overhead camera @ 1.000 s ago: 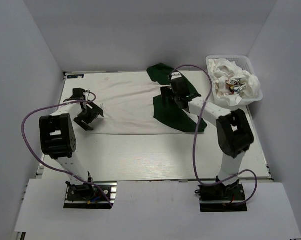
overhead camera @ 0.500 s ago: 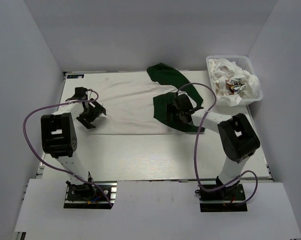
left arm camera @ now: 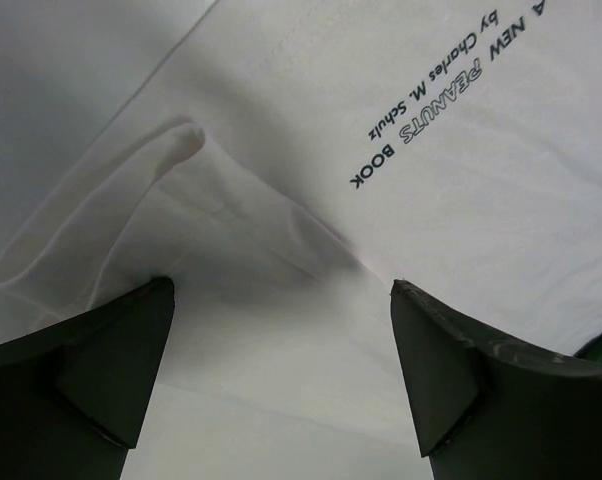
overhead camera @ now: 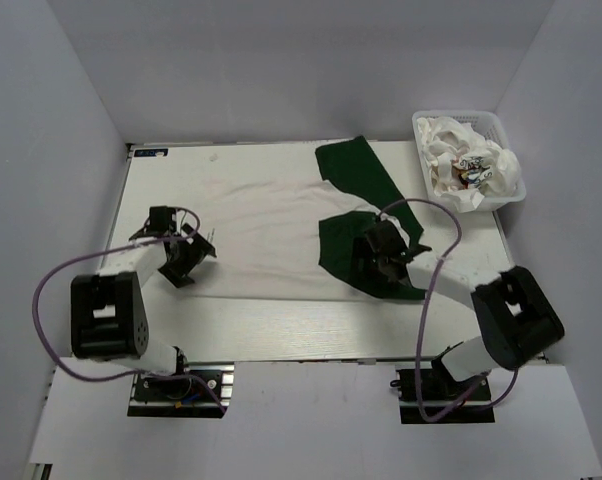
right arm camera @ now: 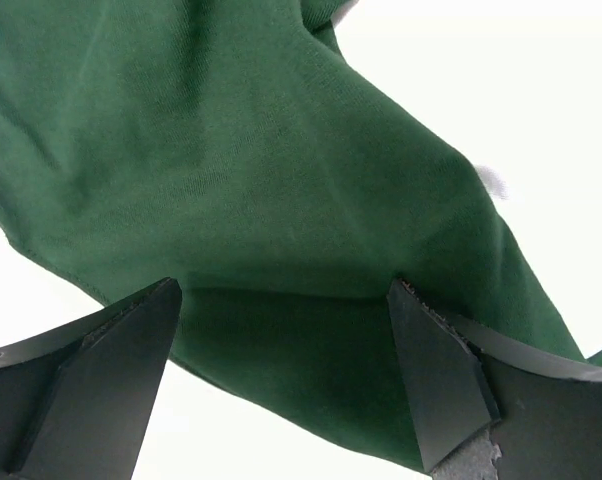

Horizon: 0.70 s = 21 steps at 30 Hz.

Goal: Fold and stack the t-shirts

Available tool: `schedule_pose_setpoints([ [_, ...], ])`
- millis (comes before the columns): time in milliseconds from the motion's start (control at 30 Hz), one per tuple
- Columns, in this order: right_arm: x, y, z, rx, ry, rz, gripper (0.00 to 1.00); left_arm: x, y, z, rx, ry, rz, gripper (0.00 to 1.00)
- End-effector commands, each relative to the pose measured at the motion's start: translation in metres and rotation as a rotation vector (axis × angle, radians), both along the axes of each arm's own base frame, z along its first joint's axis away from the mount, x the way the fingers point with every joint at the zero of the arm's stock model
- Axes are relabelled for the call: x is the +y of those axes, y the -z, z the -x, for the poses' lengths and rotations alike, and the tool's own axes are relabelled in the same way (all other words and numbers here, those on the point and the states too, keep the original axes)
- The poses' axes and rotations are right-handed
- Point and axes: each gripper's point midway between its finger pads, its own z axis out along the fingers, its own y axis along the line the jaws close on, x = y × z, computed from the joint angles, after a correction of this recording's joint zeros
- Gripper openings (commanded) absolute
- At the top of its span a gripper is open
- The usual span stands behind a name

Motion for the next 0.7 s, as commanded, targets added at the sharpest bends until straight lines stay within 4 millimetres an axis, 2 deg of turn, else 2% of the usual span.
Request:
schedule_pose_setpoints([
  [0,-0.030,0.028,0.088,0.258,-0.010,0.091,0.90,-0.003,0.019,0.090,0.230,-0.010,-0.004,1.00],
  [33,-0.032,0.012,0.092,0.233,-0.018,0.077,0.90,-0.004,0.014,0.097,0.230,-0.021,0.000,1.00],
  [67,-0.030,0.005,0.092,0.212,-0.043,0.080,0.90,-0.004,0.009,0.101,0.214,-0.021,-0.001,1.00],
  [133,-0.027,-0.020,0.081,0.132,-0.071,0.077,0.90,0.001,-0.022,0.087,0.095,-0.043,-0.026,1.00],
  [167,-0.019,-0.043,0.068,0.052,-0.104,0.049,0.90,0.004,-0.034,0.081,0.054,-0.049,-0.041,1.00],
  [200,-0.016,-0.054,0.059,0.014,-0.112,0.047,0.90,0.004,-0.047,0.074,0.014,-0.050,-0.042,1.00],
  [233,-0.009,-0.074,0.041,-0.070,-0.128,0.032,0.90,0.008,-0.069,0.058,-0.059,-0.058,-0.059,1.00],
  [300,-0.003,-0.104,0.016,-0.181,-0.106,0.018,0.90,0.011,-0.093,0.036,-0.150,-0.057,-0.075,1.00],
  [333,0.008,-0.132,-0.007,-0.293,-0.094,-0.025,0.90,0.013,-0.110,0.021,-0.209,-0.043,-0.087,1.00],
  [400,0.010,-0.143,-0.029,-0.345,-0.061,-0.007,0.90,0.014,-0.130,-0.006,-0.255,-0.032,-0.069,1.00],
  [433,0.020,-0.168,-0.048,-0.397,-0.047,-0.027,0.90,0.015,-0.132,-0.015,-0.254,-0.024,-0.074,1.00],
  [467,0.016,-0.171,-0.058,-0.404,-0.019,-0.010,0.90,0.020,-0.132,-0.022,-0.246,-0.038,-0.097,1.00],
  [500,0.014,-0.164,-0.075,-0.374,0.022,0.057,0.90,0.025,-0.129,-0.037,-0.224,-0.048,-0.097,1.00],
  [533,0.012,-0.183,-0.091,-0.415,0.077,0.067,0.90,0.031,-0.126,-0.045,-0.211,-0.063,-0.122,1.00],
  [567,0.003,-0.185,-0.104,-0.420,0.097,0.100,0.90,0.036,-0.122,-0.054,-0.195,-0.073,-0.138,1.00],
  [600,0.011,-0.174,-0.124,-0.401,0.091,0.120,0.90,0.041,-0.131,-0.069,-0.209,-0.083,-0.140,1.00],
  [633,0.018,-0.190,-0.139,-0.428,0.088,0.085,0.90,0.042,-0.129,-0.079,-0.202,-0.082,-0.140,1.00],
  [667,0.008,-0.193,-0.153,-0.430,0.101,0.092,0.90,0.049,-0.110,-0.091,-0.149,-0.093,-0.146,1.00],
])
